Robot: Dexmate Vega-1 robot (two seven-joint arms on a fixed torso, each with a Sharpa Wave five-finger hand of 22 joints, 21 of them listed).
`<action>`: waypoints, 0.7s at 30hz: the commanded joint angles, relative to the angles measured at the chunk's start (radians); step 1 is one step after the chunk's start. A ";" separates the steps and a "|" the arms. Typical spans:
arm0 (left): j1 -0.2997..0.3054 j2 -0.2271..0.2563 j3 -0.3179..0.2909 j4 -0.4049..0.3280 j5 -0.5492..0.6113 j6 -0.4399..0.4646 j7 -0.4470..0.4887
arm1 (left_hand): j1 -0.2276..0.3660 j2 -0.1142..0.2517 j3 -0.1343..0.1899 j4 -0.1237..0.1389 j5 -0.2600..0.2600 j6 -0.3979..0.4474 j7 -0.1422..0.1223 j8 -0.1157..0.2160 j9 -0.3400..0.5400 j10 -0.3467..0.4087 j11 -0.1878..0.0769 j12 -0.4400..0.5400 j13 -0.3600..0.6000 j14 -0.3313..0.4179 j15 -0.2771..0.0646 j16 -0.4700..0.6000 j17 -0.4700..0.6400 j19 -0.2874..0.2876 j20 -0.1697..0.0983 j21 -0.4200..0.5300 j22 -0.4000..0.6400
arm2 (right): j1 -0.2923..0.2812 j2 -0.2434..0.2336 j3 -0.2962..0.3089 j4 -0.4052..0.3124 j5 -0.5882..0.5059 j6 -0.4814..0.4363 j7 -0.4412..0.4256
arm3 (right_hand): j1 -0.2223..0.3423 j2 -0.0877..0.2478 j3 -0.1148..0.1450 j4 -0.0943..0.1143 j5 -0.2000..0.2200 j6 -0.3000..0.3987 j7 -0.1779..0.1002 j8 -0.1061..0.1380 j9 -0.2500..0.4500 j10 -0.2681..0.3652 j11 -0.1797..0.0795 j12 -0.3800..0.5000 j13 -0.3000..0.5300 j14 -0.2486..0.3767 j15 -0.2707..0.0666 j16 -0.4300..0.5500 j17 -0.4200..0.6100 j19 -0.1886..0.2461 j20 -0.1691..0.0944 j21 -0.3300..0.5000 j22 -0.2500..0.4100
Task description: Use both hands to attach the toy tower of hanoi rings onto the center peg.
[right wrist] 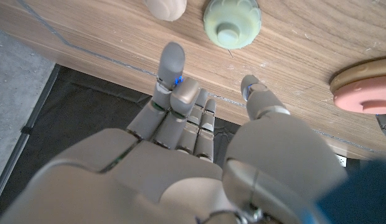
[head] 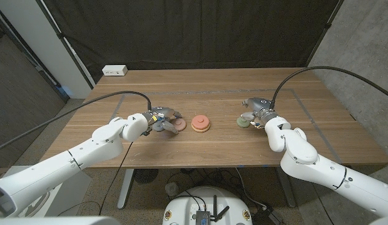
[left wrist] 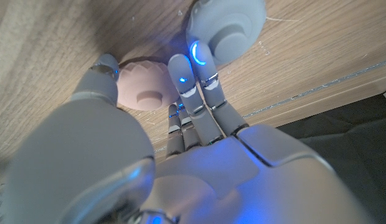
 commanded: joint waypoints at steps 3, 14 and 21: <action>0.012 0.006 -0.009 -0.017 -0.015 0.011 0.012 | 0.026 0.014 0.005 -0.007 0.006 0.063 -0.012 0.020 0.007 0.078 -0.019 0.031 0.013 0.029 -0.057 0.020 0.009 0.021 -0.128 0.011 0.001 | -0.002 0.000 0.006 0.006 0.014 0.008 -0.014 | -0.006 -0.002 0.009 0.000 0.001 0.008 -0.001 -0.001 0.004 0.012 0.000 -0.005 0.003 -0.005 -0.050 -0.002 0.000 -0.005 -0.080 0.004 -0.002; 0.017 -0.005 -0.013 -0.021 -0.013 0.025 0.038 | 0.078 0.044 0.031 -0.013 0.014 0.169 -0.034 0.057 0.026 0.183 -0.057 0.064 0.040 0.060 -0.057 0.056 0.048 0.036 -0.130 0.024 0.003 | 0.005 0.000 0.007 0.018 0.026 0.019 -0.019 | -0.008 -0.002 0.009 0.000 0.001 0.009 -0.001 -0.002 0.004 0.012 0.001 -0.006 0.004 -0.005 -0.050 -0.001 0.001 -0.005 -0.080 0.004 -0.002; 0.018 -0.010 -0.016 -0.019 -0.020 0.026 0.056 | 0.097 0.055 0.041 -0.014 0.016 0.192 -0.040 0.067 0.036 0.212 -0.062 0.073 0.052 0.062 -0.057 0.064 0.064 0.043 -0.131 0.030 0.005 | 0.008 0.001 0.005 0.022 0.031 0.022 -0.022 | -0.009 -0.001 0.010 0.000 0.002 0.009 -0.001 -0.002 0.004 0.015 0.001 -0.006 0.005 -0.010 -0.050 -0.005 -0.003 -0.006 -0.080 0.004 -0.003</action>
